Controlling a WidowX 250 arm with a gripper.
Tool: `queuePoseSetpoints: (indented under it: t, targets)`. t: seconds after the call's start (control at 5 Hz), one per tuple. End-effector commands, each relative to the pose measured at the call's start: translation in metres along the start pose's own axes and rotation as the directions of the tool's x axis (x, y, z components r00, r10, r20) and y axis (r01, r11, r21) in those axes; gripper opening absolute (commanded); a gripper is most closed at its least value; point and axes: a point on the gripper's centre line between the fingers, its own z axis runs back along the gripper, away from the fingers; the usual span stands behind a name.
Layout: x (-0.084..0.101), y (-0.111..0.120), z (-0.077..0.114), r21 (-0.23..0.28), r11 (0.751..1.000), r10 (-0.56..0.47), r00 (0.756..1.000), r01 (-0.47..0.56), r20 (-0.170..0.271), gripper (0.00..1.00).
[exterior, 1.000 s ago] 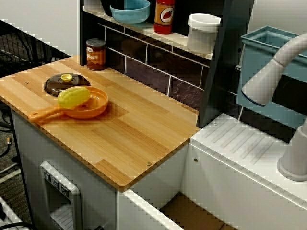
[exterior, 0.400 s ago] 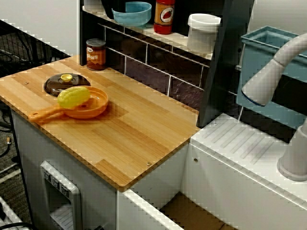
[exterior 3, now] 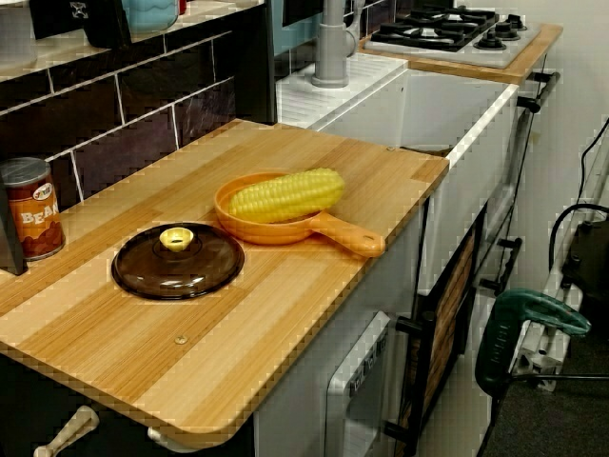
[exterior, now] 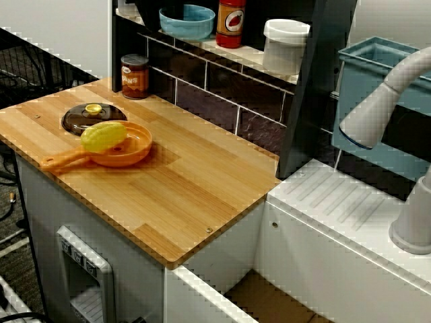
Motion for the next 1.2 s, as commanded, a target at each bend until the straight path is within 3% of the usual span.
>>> queuePoseSetpoints:
  t: [0.0, 1.0]
  targets:
    - [-0.0032, 0.0012, 0.0253, -0.019, 1.0, 0.013, 0.999, -0.012, 0.047, 1.0]
    - [-0.0105, -0.0019, 0.0337, -0.11, 0.994, 0.008, 1.0, -0.009, -0.005, 1.0]
